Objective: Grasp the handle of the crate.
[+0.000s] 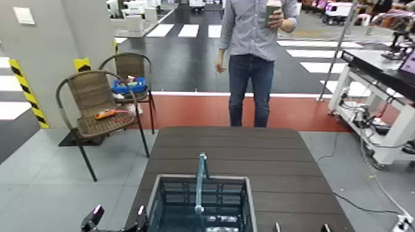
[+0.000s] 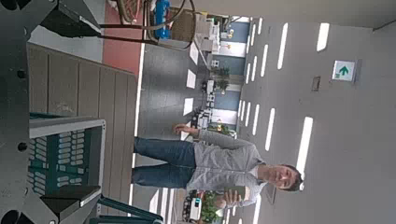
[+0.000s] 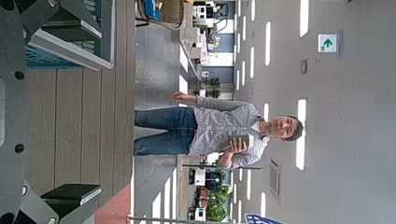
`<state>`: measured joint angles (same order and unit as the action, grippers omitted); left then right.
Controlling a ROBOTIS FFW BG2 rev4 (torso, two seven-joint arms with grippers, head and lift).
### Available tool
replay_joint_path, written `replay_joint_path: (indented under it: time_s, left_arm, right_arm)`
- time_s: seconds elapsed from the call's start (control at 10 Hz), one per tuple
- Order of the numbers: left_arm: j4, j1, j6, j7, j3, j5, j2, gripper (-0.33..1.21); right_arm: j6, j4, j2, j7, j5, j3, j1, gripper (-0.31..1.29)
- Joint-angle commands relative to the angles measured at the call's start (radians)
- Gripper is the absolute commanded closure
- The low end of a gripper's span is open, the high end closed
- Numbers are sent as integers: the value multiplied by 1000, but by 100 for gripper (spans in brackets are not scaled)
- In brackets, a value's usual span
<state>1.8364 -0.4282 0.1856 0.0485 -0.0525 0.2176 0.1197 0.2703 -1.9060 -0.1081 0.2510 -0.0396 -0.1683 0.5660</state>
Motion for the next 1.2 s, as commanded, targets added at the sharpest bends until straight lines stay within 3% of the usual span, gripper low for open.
replay_joint_path:
  time_s: [0.1, 0.5, 0.7, 0.8, 1.0, 1.2]
  left_arm:
    - [-3, 2, 0, 1, 2, 2, -2, 11]
    - [-2, 22, -40, 17, 14, 46, -2, 11]
    - [43, 77, -238, 86, 59, 160, 0, 11]
    - [75, 106, -351, 73, 66, 238, 17, 11]
    - [81, 190, -583, 76, 69, 467, 81, 11]
    - [73, 284, -798, 76, 86, 621, 117, 11]
  right_arm:
    - [1, 4, -2, -1, 0, -4, -3, 15]
    - [1, 7, -2, -1, 0, -7, -8, 15]
    - [0, 9, -2, -1, 3, -8, -9, 15]
    - [0, 10, -2, -1, 6, -7, -11, 15]
    - [-2, 15, -2, -2, 9, -10, -17, 15]
    - [0, 21, -5, -2, 14, -14, -23, 15]
